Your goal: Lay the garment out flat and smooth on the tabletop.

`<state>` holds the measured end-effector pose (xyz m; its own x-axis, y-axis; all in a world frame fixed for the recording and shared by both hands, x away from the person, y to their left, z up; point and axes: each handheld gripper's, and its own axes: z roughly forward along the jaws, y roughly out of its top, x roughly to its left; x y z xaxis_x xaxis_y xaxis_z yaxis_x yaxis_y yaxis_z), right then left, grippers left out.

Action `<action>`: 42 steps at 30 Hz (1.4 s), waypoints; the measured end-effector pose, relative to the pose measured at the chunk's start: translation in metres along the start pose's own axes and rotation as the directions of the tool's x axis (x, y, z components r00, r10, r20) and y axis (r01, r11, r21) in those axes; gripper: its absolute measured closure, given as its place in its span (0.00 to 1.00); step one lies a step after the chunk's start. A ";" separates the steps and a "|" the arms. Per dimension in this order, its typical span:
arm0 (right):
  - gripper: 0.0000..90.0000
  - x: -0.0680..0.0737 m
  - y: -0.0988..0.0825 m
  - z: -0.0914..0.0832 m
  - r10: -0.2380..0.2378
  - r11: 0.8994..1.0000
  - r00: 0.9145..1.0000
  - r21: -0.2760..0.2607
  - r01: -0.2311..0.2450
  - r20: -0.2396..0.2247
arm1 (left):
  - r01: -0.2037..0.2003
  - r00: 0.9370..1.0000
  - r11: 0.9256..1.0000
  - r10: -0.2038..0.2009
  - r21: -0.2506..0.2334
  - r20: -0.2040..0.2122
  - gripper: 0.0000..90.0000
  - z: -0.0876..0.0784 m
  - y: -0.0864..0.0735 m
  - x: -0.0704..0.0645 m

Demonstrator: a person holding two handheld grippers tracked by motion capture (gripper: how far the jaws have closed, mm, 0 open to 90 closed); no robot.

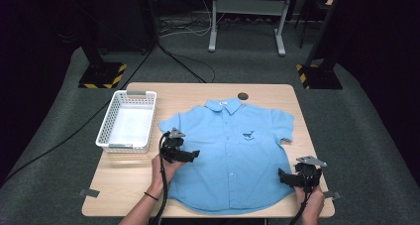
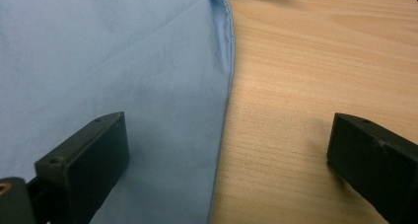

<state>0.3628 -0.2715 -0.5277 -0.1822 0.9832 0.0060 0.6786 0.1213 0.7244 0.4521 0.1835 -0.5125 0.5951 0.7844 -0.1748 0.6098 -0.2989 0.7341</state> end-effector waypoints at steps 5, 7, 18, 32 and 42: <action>0.02 0.000 0.000 0.000 0.000 1.000 1.000 0.000 0.000 0.000 | 0.084 0.996 0.996 -0.085 -0.026 -0.038 0.13 -0.003 -0.011 0.016; 0.02 0.000 0.000 0.000 0.000 1.000 1.000 0.000 0.000 0.000 | 0.095 0.994 0.995 -0.097 -0.039 -0.053 0.13 -0.005 -0.012 0.018; 0.02 0.000 0.000 0.000 -0.001 1.000 1.000 0.000 0.001 -0.001 | 0.062 0.993 0.993 -0.071 -0.101 -0.095 0.05 -0.033 -0.025 0.003; 0.02 0.000 0.000 0.000 0.001 1.000 1.000 0.000 -0.001 0.002 | 0.106 0.957 0.990 -0.126 -0.090 -0.259 0.00 -0.104 -0.100 0.019; 0.01 0.000 0.000 0.000 0.003 1.000 1.000 0.002 -0.003 0.003 | 0.163 0.925 0.985 -0.169 -0.046 -0.339 0.01 -0.109 -0.113 0.033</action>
<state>0.3630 -0.2715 -0.5277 -0.1778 0.9840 0.0060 0.6804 0.1186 0.7232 0.3456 0.3029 -0.5298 0.2698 0.9608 -0.0636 0.6739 -0.1412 0.7252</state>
